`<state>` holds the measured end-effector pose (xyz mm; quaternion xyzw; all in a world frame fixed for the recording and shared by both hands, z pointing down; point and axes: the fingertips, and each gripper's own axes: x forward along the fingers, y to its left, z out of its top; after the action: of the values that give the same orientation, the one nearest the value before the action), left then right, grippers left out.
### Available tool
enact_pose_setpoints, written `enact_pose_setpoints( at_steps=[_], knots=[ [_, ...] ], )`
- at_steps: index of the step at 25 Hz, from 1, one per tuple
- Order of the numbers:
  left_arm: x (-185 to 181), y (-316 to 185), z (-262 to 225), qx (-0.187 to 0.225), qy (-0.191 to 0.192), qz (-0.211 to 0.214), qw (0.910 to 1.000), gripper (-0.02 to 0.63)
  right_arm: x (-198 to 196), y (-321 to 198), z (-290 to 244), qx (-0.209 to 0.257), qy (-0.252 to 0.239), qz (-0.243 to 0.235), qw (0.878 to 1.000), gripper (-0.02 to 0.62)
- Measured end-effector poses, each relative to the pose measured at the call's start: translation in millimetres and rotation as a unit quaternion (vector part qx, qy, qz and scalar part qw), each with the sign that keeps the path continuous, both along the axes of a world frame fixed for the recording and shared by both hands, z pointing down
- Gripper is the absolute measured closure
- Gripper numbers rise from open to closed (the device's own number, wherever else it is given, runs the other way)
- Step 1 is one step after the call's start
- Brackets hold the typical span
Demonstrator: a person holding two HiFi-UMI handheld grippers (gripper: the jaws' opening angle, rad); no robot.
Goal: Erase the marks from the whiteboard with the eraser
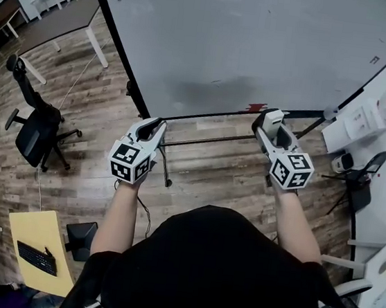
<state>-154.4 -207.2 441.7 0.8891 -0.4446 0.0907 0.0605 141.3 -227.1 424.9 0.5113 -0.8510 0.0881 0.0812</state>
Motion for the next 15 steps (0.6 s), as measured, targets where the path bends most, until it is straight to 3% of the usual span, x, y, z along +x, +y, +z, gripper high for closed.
enact_pose_setpoints(
  at_steps=[15],
  knots=[
    [-17.6,-12.3,6.6,-0.004,0.001,0.008,1.0000,0.549,-21.7,-10.4,6.6,-0.002,-0.003,0.001,1.000,0.345]
  ],
)
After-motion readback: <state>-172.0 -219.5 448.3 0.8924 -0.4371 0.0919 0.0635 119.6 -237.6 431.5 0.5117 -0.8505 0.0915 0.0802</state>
